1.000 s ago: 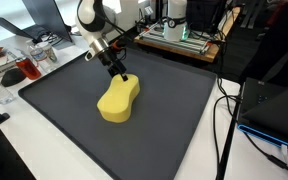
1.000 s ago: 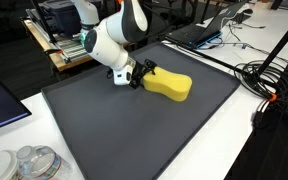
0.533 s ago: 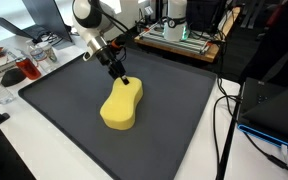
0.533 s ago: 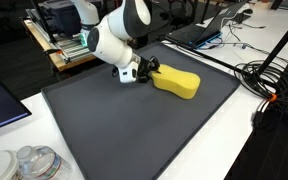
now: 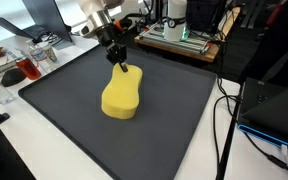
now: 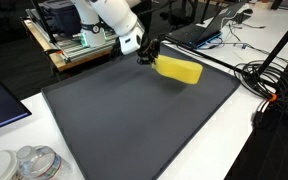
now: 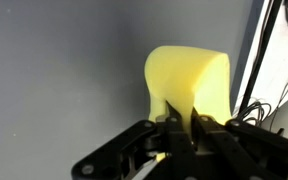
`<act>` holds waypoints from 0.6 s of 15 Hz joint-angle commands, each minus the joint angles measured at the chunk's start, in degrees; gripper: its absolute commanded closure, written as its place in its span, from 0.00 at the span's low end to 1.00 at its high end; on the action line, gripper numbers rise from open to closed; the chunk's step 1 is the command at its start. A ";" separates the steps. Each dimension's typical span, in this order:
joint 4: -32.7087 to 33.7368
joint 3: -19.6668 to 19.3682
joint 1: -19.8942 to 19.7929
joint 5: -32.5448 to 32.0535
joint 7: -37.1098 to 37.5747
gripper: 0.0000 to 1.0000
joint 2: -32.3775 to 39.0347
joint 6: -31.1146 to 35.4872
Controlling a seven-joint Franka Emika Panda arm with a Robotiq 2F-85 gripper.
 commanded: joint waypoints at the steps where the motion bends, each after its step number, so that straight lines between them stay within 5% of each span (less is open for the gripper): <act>1: -11.43 -0.22 5.13 -10.15 8.41 0.98 -14.27 9.43; 6: -22.34 2.47 7.66 -33.82 28.68 0.97 -28.79 20.46; 9: -26.24 14.17 -3.07 -48.18 41.97 0.97 -37.50 21.62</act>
